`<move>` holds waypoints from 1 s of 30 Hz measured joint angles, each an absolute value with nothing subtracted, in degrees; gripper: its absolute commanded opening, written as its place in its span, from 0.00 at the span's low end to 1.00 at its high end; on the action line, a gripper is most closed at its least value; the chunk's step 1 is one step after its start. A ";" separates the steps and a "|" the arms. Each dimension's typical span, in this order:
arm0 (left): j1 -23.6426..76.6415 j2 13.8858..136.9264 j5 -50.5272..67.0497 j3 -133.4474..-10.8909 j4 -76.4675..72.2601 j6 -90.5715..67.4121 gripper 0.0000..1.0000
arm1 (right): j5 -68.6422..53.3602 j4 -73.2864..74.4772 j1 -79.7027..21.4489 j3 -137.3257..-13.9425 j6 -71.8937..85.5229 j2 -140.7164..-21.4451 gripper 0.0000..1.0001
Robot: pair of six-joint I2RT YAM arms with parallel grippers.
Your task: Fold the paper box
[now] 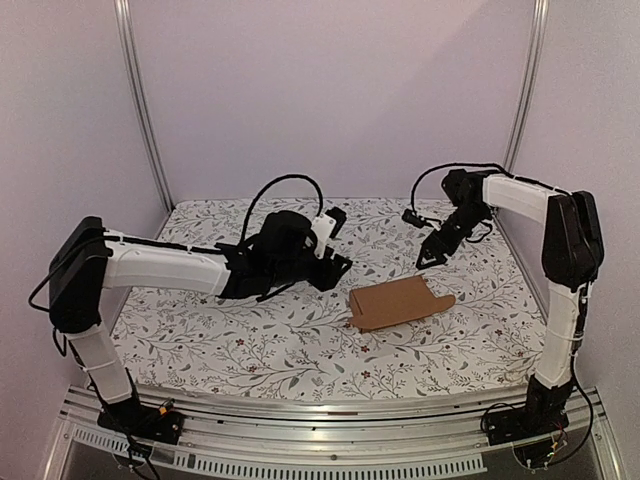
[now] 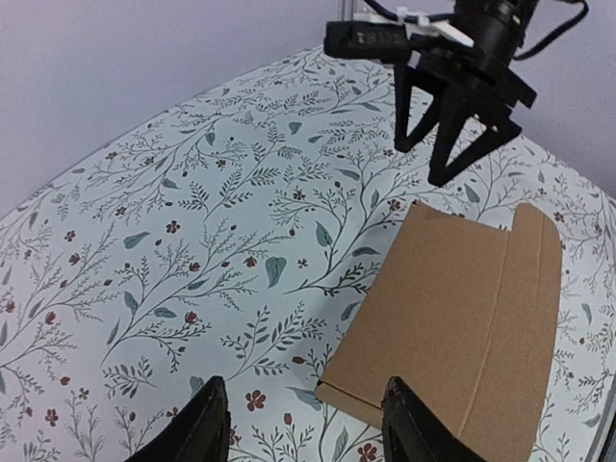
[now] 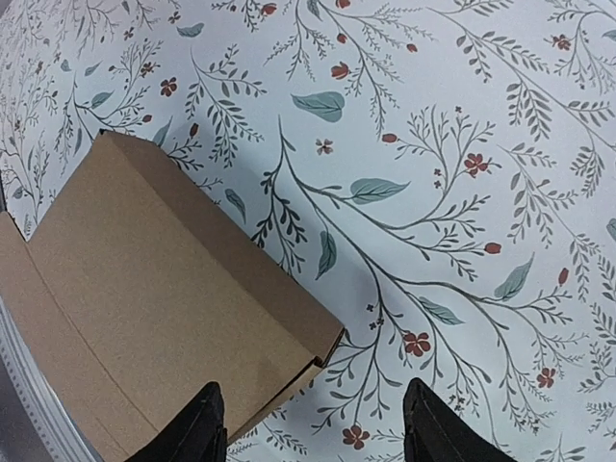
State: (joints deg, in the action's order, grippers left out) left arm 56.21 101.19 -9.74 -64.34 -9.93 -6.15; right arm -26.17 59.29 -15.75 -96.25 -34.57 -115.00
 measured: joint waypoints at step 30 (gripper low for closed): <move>49.76 91.72 -1.50 -49.71 -9.23 -33.34 0.52 | -39.48 68.34 -15.73 -76.31 -28.08 -112.38 0.56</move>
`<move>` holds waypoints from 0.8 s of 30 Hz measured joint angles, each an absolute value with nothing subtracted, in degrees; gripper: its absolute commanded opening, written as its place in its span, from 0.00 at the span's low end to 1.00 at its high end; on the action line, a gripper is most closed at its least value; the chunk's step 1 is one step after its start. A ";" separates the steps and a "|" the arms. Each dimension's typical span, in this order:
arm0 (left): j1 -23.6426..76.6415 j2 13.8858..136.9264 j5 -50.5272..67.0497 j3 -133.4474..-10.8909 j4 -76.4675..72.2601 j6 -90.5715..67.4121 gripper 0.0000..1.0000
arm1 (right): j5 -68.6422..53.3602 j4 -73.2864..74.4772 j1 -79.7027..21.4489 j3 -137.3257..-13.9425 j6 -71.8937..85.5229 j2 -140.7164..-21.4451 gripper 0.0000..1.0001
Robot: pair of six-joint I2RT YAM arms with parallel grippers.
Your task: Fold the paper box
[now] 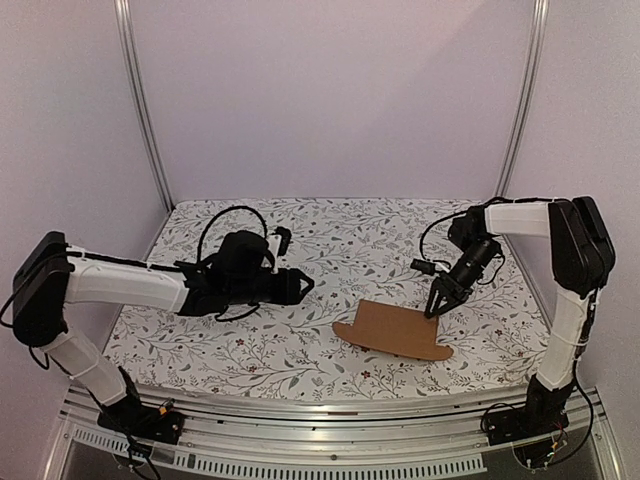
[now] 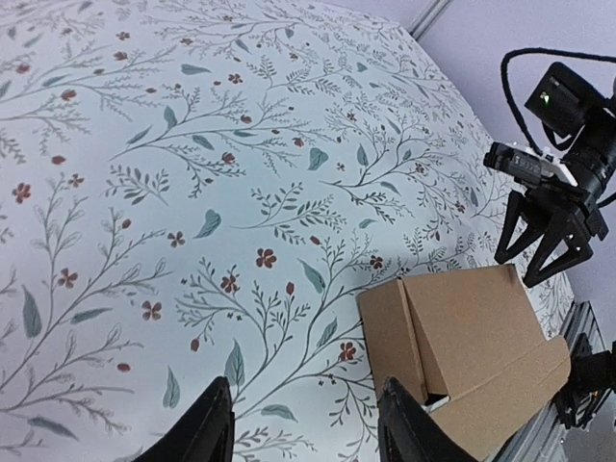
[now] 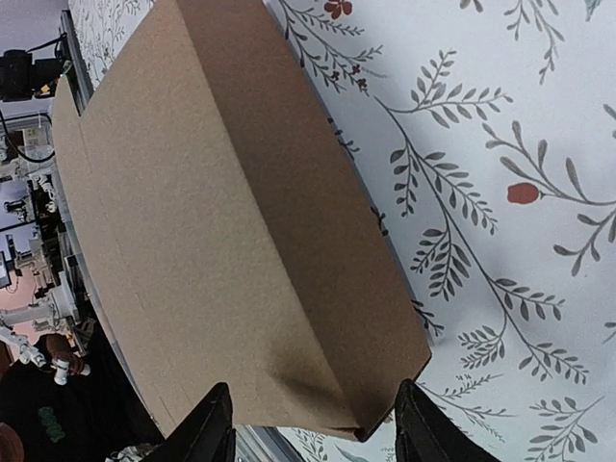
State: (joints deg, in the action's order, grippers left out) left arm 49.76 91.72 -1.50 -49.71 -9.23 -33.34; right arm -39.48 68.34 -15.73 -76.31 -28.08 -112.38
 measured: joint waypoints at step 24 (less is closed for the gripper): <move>74.26 101.84 -15.68 -45.60 -30.17 -94.24 0.44 | -28.14 61.43 -18.87 -81.19 -25.61 -105.14 0.57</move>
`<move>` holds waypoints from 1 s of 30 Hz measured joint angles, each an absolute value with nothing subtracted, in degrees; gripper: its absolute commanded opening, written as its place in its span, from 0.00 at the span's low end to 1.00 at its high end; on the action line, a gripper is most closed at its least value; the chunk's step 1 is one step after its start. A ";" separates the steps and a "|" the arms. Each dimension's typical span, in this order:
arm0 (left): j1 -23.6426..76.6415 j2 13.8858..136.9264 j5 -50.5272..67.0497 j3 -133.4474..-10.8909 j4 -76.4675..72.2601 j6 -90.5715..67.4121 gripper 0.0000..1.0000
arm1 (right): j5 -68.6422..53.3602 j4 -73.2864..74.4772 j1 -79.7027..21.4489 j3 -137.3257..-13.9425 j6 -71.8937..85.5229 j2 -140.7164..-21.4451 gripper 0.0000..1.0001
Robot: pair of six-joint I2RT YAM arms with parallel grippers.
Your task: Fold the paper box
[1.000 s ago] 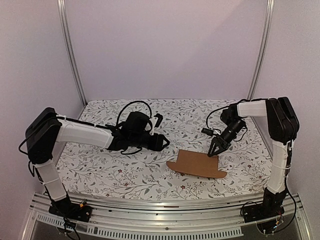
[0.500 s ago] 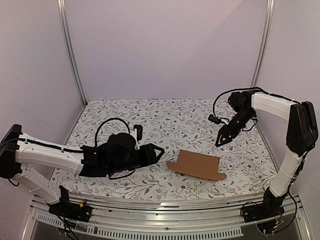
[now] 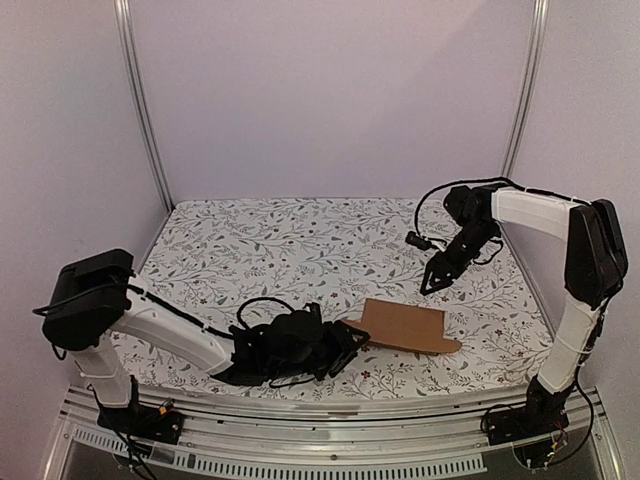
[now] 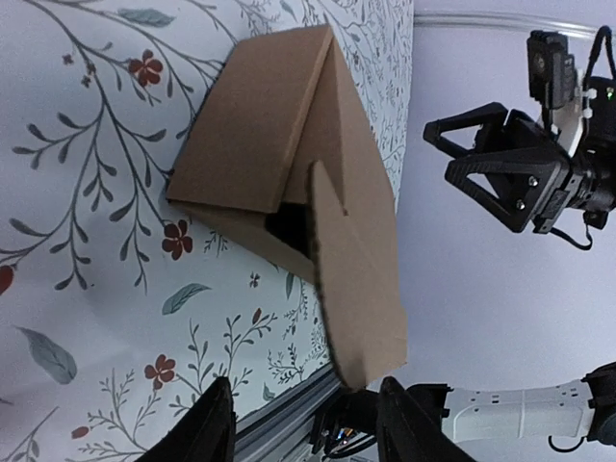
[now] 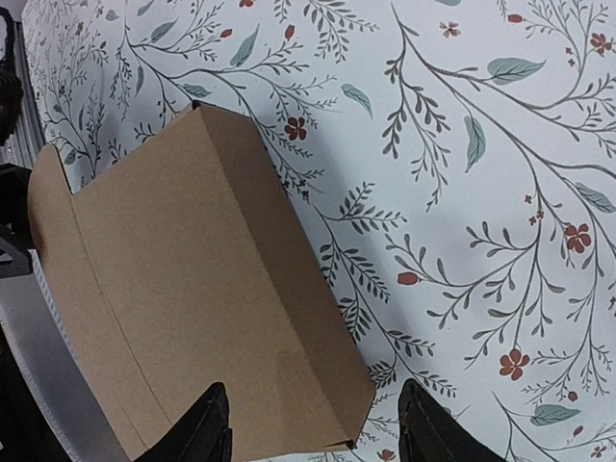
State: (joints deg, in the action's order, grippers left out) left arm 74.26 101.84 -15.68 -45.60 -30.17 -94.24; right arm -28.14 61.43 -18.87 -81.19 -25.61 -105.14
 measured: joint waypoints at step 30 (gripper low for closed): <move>71.61 110.87 -10.55 -53.01 -43.13 -93.73 0.35 | -31.48 59.79 -23.14 -77.58 -23.14 -107.02 0.54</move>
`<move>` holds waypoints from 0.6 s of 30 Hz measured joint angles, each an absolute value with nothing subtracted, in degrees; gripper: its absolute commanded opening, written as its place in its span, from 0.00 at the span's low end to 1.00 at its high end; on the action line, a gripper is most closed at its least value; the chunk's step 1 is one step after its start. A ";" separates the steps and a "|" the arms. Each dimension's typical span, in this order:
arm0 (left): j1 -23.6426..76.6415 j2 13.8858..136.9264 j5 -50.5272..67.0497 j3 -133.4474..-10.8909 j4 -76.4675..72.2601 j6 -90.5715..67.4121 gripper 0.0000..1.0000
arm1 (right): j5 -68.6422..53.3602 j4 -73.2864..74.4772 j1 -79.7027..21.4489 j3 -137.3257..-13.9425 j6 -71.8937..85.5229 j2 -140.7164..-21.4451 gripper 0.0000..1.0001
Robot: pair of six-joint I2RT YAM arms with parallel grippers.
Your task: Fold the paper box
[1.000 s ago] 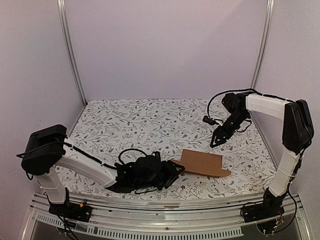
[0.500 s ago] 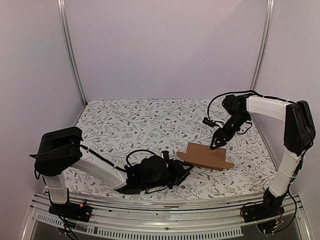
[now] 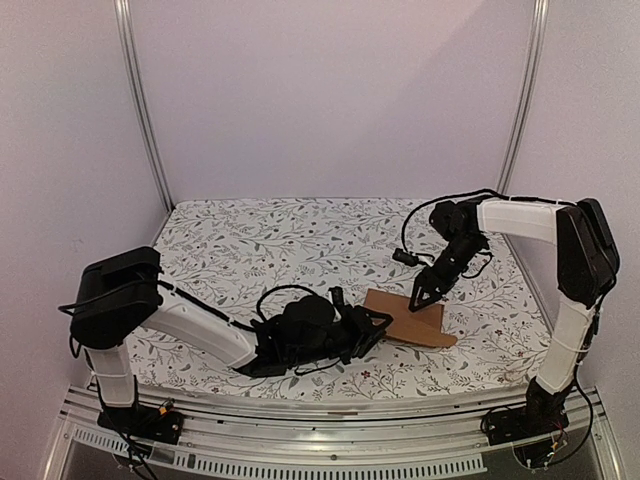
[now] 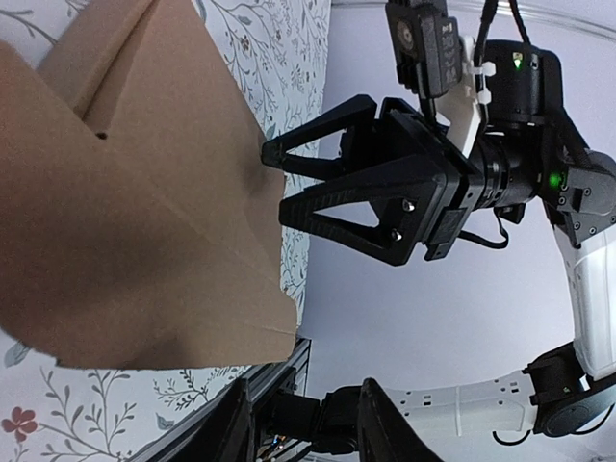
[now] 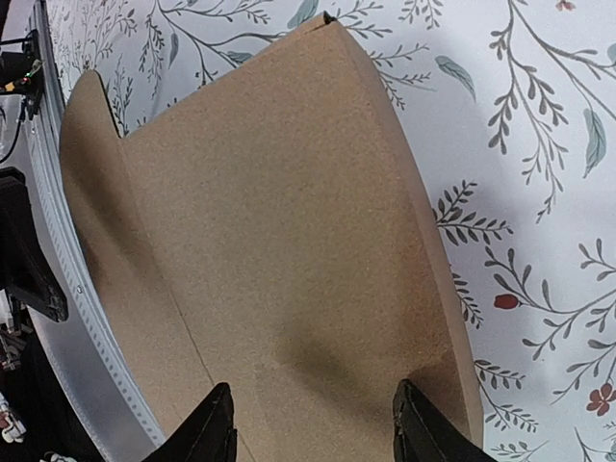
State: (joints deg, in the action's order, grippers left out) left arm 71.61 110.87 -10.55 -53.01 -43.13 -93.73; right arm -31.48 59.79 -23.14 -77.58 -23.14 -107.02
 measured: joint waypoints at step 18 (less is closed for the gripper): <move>56.51 109.91 -1.52 -53.58 -31.35 -77.91 0.30 | -40.58 64.25 -24.01 -78.04 -22.92 -108.14 0.57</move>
State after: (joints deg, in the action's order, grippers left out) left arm 56.51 109.91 -1.52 -53.58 -31.35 -77.91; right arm -40.58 64.25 -24.01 -78.04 -22.92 -108.14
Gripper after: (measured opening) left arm 0.299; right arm 0.561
